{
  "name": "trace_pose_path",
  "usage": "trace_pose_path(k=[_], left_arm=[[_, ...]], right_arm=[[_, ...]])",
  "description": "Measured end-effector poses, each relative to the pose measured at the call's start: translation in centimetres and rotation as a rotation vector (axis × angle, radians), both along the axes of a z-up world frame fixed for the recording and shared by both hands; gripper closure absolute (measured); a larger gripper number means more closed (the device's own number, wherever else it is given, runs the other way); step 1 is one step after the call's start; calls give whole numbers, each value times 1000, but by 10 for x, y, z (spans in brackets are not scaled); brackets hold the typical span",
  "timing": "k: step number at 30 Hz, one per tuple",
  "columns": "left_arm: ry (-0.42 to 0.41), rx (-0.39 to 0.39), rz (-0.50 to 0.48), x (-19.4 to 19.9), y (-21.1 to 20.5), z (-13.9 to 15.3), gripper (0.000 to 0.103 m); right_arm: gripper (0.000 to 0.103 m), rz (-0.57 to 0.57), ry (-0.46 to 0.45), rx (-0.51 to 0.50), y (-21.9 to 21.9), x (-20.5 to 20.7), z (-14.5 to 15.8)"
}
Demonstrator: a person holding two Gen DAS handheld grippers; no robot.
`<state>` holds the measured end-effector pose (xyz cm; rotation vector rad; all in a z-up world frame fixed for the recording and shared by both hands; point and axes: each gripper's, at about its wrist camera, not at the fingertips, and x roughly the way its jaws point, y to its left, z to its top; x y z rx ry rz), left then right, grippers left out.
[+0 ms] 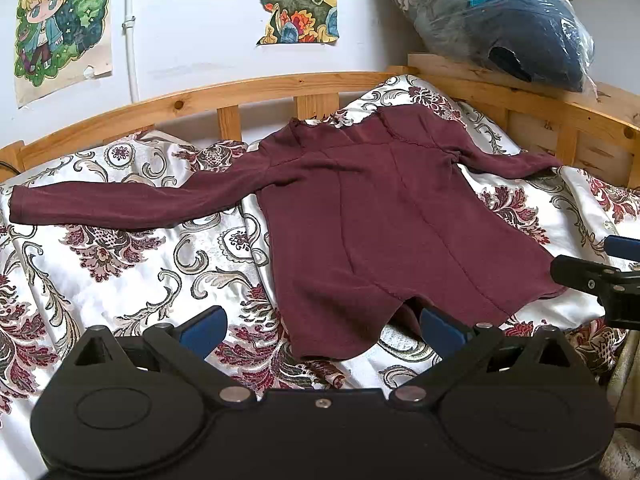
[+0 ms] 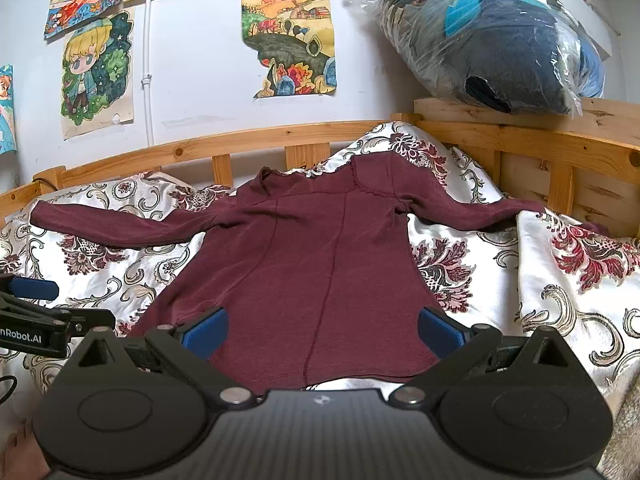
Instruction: Fold small clothes
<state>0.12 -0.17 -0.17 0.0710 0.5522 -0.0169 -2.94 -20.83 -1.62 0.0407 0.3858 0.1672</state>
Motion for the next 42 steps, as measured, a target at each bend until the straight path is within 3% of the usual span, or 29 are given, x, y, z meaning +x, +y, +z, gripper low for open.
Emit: trace_pose_path(k=[29,42], left_arm=[[-1,1,0,-1,0,0,1],[27,6,22,2,3,1,1]], right_arm=[[0,0,3,1,-1,1,0],[0,-30,83,40,-11,4,6]])
